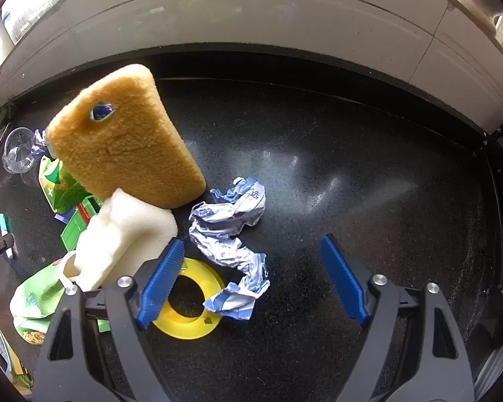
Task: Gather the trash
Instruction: 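Grasp the green marker with the left gripper while the right grasps crumpled foil, then carry marker and foil over the black bin and open both grippers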
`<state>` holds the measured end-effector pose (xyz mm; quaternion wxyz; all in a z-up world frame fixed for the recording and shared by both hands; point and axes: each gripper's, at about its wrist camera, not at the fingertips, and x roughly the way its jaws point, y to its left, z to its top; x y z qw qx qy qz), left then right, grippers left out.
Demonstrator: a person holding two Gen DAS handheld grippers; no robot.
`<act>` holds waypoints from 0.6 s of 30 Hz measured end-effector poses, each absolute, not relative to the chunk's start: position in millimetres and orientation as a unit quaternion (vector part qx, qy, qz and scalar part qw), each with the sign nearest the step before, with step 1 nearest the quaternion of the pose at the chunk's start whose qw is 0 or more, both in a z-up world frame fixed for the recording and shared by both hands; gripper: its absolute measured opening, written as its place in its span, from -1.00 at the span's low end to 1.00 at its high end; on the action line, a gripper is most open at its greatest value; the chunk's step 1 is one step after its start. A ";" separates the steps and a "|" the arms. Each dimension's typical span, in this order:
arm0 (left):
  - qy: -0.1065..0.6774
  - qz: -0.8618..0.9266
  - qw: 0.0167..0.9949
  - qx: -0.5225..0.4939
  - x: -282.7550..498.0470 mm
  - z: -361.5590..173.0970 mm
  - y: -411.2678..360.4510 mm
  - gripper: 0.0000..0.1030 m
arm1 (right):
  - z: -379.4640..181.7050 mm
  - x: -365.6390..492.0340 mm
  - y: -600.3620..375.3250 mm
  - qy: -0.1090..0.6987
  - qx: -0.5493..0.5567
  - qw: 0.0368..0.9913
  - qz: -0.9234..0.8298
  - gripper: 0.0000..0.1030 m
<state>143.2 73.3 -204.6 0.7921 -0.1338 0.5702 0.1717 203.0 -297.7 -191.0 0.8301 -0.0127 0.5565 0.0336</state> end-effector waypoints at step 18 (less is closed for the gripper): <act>0.536 0.128 0.830 -0.079 138.0 -171.6 47.0 -0.76 | -145.9 201.2 -303.2 0.522 -0.008 0.851 0.048 -0.54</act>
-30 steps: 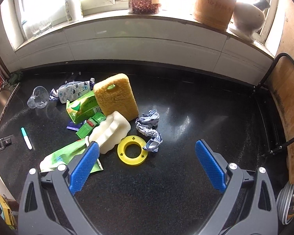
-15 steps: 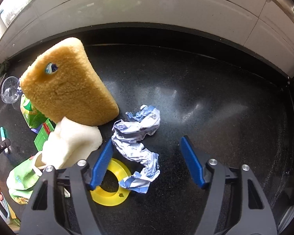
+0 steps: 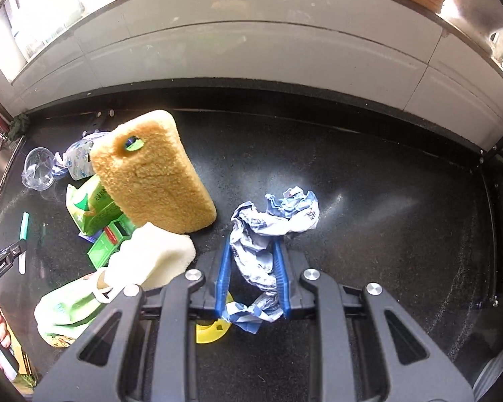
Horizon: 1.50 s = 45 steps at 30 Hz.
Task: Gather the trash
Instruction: 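Carry marker and foil over the black bin and open both grippers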
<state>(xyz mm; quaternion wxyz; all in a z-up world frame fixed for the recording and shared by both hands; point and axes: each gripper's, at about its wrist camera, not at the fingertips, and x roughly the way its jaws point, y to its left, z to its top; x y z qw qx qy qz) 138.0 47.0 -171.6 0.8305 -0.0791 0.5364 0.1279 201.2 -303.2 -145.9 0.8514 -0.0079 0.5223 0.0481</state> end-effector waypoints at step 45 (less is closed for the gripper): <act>0.504 0.314 0.786 -0.173 -212.2 -145.0 287.7 -0.75 | -107.2 -103.9 217.5 0.473 -0.180 0.668 0.546 -0.54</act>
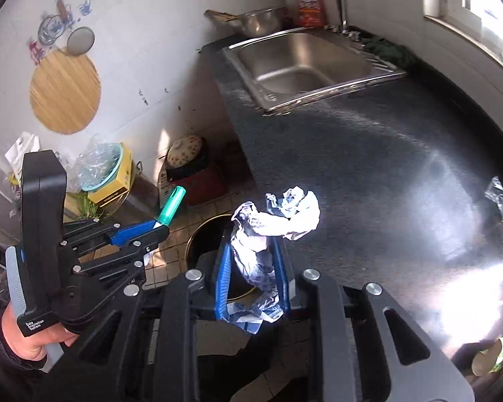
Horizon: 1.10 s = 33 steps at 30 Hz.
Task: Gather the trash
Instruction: 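Carry marker and foil over the black bin and open both grippers, then move both open grippers back over the counter toward the carton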
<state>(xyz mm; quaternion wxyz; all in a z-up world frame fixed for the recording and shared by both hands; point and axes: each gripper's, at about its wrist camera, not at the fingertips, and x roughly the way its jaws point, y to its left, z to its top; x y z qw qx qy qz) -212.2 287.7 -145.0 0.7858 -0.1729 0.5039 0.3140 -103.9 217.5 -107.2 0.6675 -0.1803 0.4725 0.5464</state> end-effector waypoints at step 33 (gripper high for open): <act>0.490 0.297 0.771 -0.278 -288.5 -267.1 368.1 0.62 | -199.6 -126.8 338.2 0.543 -0.220 0.595 0.551 0.65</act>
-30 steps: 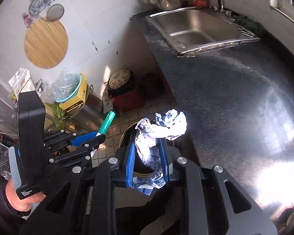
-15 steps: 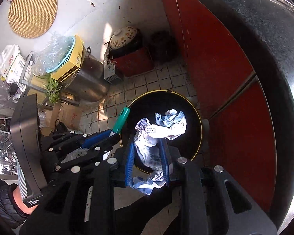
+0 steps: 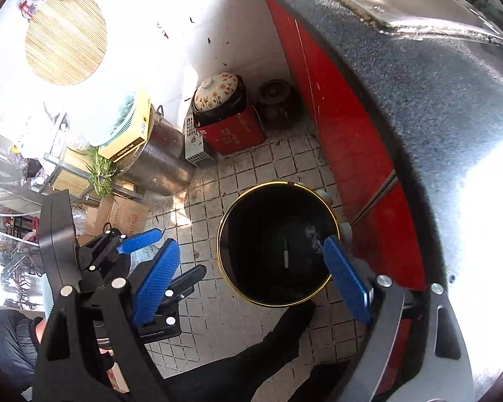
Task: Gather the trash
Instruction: 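Move both open grippers back over the counter toward the carton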
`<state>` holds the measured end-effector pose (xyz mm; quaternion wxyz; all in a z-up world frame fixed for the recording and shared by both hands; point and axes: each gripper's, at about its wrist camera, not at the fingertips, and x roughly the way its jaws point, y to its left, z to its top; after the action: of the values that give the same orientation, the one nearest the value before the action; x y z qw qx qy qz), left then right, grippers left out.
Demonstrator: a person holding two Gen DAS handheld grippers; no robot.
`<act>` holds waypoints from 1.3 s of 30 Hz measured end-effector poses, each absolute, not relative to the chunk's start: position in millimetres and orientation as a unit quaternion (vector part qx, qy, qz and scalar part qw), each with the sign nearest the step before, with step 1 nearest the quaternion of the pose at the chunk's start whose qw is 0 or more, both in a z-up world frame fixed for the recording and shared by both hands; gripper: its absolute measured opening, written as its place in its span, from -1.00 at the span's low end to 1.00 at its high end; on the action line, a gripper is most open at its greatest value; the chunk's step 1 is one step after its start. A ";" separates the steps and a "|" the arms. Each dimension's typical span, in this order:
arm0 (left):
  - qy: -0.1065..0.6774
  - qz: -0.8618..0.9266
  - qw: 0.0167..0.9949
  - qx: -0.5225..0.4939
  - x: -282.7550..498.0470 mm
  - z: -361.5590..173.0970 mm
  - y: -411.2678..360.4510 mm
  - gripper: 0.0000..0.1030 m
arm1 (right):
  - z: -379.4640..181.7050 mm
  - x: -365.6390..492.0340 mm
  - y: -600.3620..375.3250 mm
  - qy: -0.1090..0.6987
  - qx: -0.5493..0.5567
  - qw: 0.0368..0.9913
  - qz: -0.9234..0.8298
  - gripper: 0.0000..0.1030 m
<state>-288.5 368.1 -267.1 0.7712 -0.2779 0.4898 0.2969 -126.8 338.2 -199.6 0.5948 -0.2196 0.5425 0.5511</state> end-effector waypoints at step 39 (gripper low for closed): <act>0.428 -0.170 0.886 0.050 9.7 -39.8 -48.0 0.82 | -7.4 6.7 -241.3 0.426 0.012 0.902 0.077 0.86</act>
<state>9.7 -48.0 -39.8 0.8862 0.0498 0.4283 -0.1697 6.7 -241.3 -7.4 0.9016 0.0119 0.4256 0.0770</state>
